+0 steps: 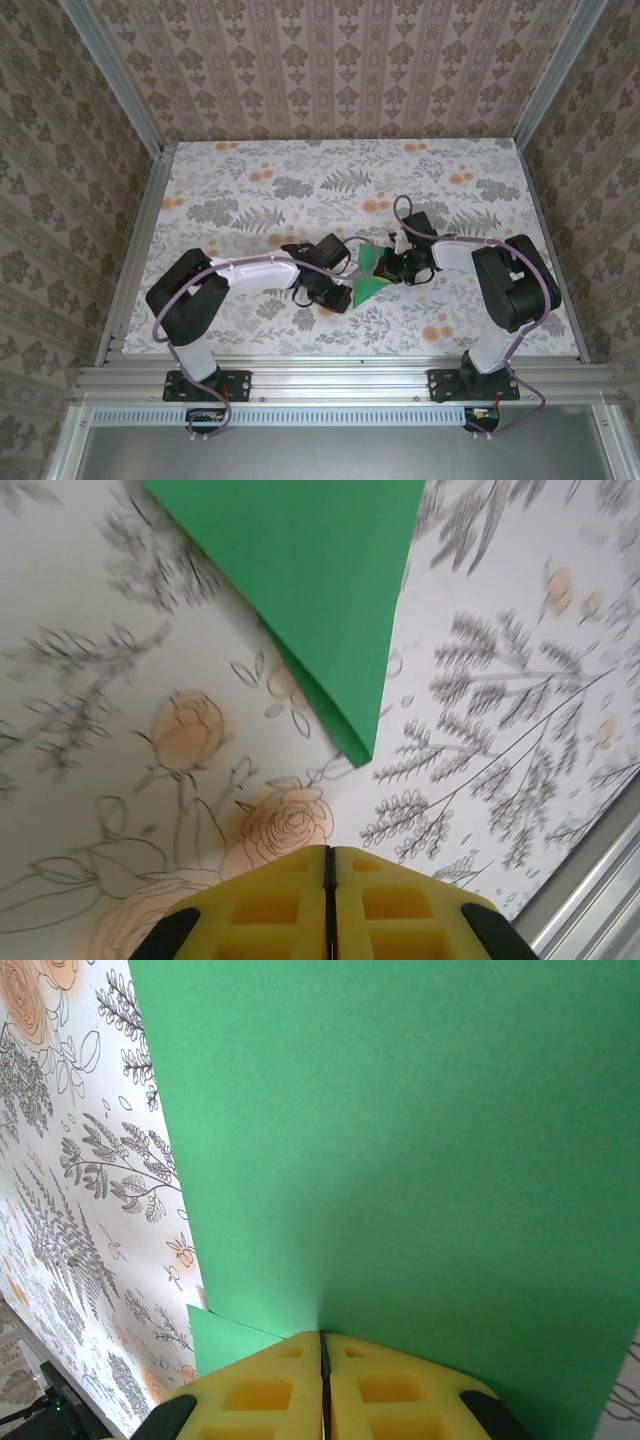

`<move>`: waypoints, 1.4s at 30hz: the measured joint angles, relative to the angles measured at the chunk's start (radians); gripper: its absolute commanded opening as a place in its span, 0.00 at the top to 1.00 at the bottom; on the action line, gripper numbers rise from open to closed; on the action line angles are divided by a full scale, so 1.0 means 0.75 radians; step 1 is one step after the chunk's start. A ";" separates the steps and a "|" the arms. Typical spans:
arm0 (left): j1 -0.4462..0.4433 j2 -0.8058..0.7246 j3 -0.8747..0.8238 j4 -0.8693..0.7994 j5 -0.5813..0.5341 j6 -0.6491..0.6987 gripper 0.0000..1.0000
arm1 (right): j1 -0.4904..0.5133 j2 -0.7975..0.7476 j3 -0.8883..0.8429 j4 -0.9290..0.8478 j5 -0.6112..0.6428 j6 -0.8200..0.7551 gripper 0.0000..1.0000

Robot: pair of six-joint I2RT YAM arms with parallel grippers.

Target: Fold a paper plane with a square sheet of paper (pick it up from the middle)

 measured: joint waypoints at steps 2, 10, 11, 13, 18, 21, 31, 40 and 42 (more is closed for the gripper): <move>0.026 -0.004 0.019 0.027 0.015 -0.022 0.90 | 0.000 0.000 0.000 0.000 0.000 0.000 0.90; 0.089 0.209 0.259 0.140 0.104 -0.048 0.93 | 0.000 0.004 0.004 -0.002 -0.001 0.001 0.90; 0.096 0.245 0.278 0.149 0.111 -0.048 0.93 | 0.000 0.004 0.007 -0.005 -0.001 0.001 0.90; 0.105 0.308 0.300 0.153 0.121 -0.048 0.93 | 0.000 0.006 0.009 -0.006 -0.001 0.001 0.90; 0.129 0.391 0.346 0.144 0.146 -0.047 0.96 | 0.001 -0.004 0.012 -0.013 0.008 0.008 0.87; 0.129 0.396 0.346 0.154 0.151 -0.047 0.96 | 0.001 -0.050 0.007 -0.054 0.067 0.016 0.87; 0.130 0.396 0.335 0.177 0.166 -0.053 0.96 | 0.091 -0.288 -0.185 0.013 0.082 0.183 0.89; 0.129 0.396 0.335 0.179 0.168 -0.063 0.96 | 0.168 -0.177 -0.227 0.173 0.046 0.277 0.90; 0.130 0.396 0.335 0.179 0.168 -0.063 0.96 | 0.167 -0.169 -0.228 0.180 0.038 0.276 0.90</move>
